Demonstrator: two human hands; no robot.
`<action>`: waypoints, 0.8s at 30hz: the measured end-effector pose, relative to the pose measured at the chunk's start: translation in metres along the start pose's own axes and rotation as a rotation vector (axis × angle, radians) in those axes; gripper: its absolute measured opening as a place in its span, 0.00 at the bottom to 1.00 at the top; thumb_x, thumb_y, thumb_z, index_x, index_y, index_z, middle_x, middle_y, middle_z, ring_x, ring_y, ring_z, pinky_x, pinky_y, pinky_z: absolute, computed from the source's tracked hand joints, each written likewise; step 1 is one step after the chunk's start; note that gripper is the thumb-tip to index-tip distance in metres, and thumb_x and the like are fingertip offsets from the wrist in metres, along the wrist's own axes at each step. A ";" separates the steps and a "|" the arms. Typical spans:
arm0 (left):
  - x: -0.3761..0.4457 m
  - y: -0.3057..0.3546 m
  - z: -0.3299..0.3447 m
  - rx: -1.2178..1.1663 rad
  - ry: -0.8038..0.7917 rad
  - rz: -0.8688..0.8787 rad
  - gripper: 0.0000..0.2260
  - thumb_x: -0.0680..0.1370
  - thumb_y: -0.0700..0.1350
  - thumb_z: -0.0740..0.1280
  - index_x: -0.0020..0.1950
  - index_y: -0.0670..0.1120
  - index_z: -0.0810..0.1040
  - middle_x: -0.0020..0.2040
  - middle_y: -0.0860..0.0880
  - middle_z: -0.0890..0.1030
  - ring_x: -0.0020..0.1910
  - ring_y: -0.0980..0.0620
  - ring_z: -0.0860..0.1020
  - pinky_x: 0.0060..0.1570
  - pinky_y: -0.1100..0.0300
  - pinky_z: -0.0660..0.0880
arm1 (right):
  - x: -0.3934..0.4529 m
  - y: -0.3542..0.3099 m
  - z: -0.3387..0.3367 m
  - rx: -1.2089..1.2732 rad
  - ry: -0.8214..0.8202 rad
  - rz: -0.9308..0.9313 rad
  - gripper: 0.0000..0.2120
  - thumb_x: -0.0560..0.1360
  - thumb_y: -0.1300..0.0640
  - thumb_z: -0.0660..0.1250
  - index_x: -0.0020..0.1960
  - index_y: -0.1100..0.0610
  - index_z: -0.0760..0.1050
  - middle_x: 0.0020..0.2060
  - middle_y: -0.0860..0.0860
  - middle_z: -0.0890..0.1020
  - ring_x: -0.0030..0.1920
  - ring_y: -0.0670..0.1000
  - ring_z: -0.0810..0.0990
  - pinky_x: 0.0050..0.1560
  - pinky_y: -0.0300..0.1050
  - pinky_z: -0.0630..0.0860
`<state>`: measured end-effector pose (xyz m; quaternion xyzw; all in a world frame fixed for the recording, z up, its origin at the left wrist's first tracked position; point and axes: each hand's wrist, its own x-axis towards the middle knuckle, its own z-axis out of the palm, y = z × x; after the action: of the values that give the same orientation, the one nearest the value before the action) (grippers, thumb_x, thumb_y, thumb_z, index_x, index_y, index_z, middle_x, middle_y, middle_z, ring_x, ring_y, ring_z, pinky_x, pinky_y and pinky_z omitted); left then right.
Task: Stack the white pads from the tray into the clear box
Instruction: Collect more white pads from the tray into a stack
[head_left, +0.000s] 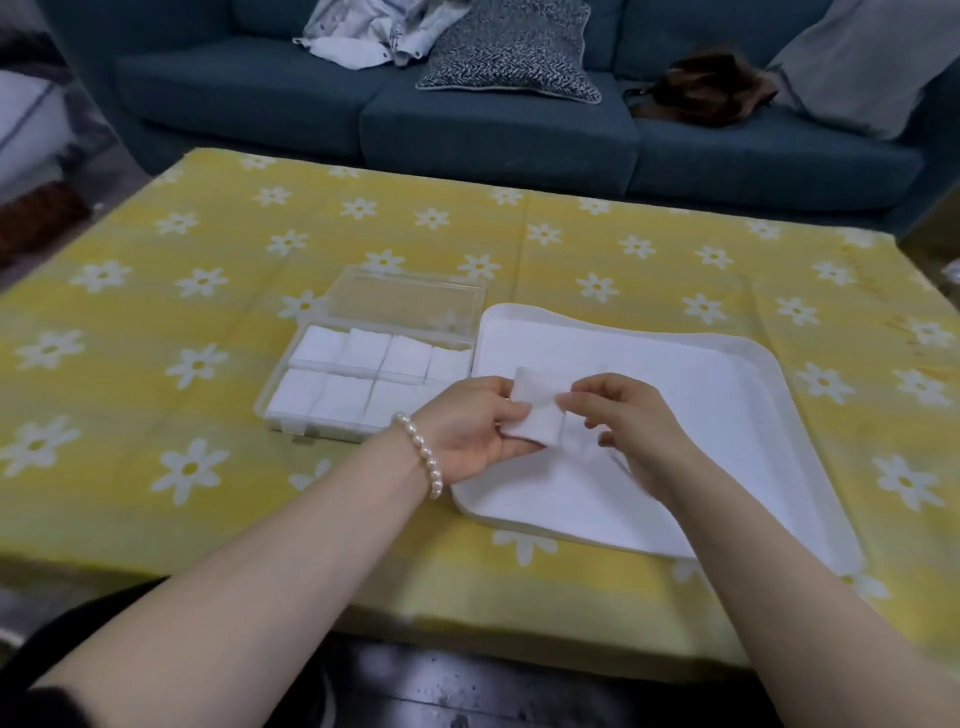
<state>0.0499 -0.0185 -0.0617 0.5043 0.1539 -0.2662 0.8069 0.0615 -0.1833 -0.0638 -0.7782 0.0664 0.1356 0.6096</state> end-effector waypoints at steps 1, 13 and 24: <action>-0.002 0.006 -0.006 0.044 0.044 0.035 0.09 0.79 0.29 0.57 0.56 0.38 0.71 0.51 0.40 0.78 0.49 0.45 0.78 0.48 0.51 0.77 | 0.002 -0.006 0.007 0.014 -0.028 -0.012 0.05 0.69 0.57 0.73 0.37 0.54 0.77 0.35 0.46 0.78 0.38 0.48 0.73 0.38 0.40 0.66; -0.020 0.075 -0.165 0.461 0.864 0.482 0.12 0.70 0.32 0.73 0.35 0.46 0.74 0.33 0.48 0.76 0.32 0.52 0.76 0.36 0.61 0.78 | 0.080 -0.072 0.195 0.099 -0.180 0.150 0.08 0.72 0.63 0.71 0.37 0.59 0.74 0.30 0.53 0.79 0.20 0.46 0.73 0.24 0.37 0.61; -0.005 0.066 -0.182 0.844 1.034 0.456 0.04 0.71 0.39 0.73 0.43 0.44 0.80 0.38 0.49 0.79 0.39 0.52 0.75 0.41 0.64 0.67 | 0.114 -0.061 0.237 -0.288 0.014 0.111 0.13 0.69 0.62 0.72 0.27 0.61 0.75 0.15 0.51 0.74 0.27 0.53 0.81 0.37 0.49 0.82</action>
<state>0.0880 0.1693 -0.0912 0.8559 0.2914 0.1463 0.4015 0.1560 0.0680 -0.0920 -0.8535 0.0936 0.1718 0.4829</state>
